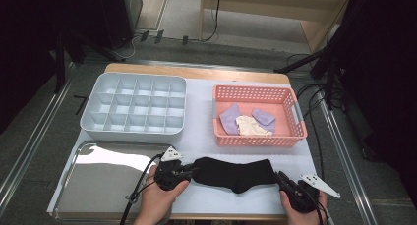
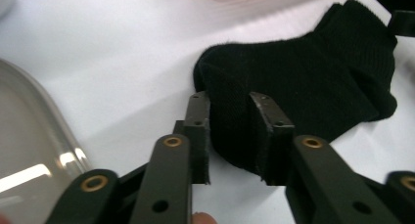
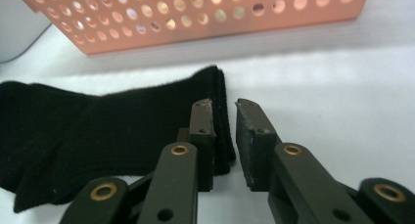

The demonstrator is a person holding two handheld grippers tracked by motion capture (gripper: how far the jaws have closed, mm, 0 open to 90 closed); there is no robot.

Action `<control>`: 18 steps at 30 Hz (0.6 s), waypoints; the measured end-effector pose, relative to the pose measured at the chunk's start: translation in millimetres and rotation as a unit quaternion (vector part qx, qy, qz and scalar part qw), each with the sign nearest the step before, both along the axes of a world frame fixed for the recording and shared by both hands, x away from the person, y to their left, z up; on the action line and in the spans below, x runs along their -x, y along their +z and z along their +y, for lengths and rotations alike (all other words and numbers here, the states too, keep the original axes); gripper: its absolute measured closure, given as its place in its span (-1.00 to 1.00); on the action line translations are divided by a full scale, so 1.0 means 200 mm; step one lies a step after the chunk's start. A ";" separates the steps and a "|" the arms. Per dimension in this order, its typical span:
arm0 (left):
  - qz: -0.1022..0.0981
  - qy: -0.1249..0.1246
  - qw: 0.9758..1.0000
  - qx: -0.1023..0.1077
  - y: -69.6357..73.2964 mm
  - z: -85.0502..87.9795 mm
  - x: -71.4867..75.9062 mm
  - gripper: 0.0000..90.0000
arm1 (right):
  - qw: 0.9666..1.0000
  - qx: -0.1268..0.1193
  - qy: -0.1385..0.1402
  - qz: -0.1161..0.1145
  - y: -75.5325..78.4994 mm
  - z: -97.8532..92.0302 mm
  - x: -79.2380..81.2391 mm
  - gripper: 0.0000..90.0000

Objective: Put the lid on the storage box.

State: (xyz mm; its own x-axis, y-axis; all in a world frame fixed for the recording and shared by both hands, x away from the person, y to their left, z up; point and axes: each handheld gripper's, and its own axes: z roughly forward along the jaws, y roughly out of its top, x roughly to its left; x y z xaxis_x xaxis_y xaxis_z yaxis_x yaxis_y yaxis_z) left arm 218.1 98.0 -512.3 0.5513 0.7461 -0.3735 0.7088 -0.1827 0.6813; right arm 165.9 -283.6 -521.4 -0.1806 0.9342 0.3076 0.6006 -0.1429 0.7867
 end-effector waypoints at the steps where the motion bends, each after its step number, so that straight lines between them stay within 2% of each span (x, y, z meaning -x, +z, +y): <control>1: 0.000 -0.002 1.000 0.001 0.01 0.01 0.00 0.43 | 1.000 -0.005 -0.002 -0.007 0.01 0.00 0.01 0.66; 3: -0.009 0.001 1.000 0.009 0.02 0.01 0.01 0.37 | 1.000 -0.003 -0.001 -0.023 0.03 0.01 0.02 0.71; 5: -0.020 0.006 1.000 0.011 0.03 0.01 0.02 0.36 | 0.999 -0.003 0.012 -0.038 0.07 0.05 0.04 0.83; 8: -0.029 0.009 0.999 0.016 0.05 0.01 0.03 0.32 | 0.996 -0.007 0.070 -0.047 0.09 0.17 0.07 0.90; 10: -0.034 0.005 0.999 0.020 0.05 0.00 0.04 0.31 | 0.993 -0.005 0.113 -0.044 0.09 0.27 0.08 0.91; 13: -0.040 -0.003 0.999 0.022 0.06 -0.02 0.05 0.32 | 0.988 0.014 0.148 -0.029 0.04 0.39 0.08 0.91; 14: -0.043 -0.005 0.999 0.022 0.06 -0.02 0.06 0.33 | 0.988 0.021 0.154 -0.021 0.02 0.42 0.06 0.91; 16: -0.044 -0.009 0.999 0.019 0.06 -0.03 0.06 0.33 | 0.988 0.046 0.150 0.009 -0.04 0.46 0.03 0.95; 17: -0.046 -0.010 0.999 0.018 0.06 -0.03 0.06 0.33 | 0.989 0.036 0.145 -0.001 -0.06 0.46 0.03 0.96; 18: -0.048 -0.008 0.999 0.020 0.06 -0.03 0.07 0.34 | 0.989 0.026 0.142 0.006 -0.05 0.45 0.02 0.96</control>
State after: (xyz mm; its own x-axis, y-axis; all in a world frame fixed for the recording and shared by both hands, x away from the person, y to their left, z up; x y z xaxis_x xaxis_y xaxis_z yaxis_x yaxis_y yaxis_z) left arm 205.1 91.8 -500.3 0.5975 0.7227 -0.3475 0.6370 -0.1646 0.7530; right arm 162.2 -192.7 -532.3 -0.4348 0.8609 0.2644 0.6204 0.0735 0.7809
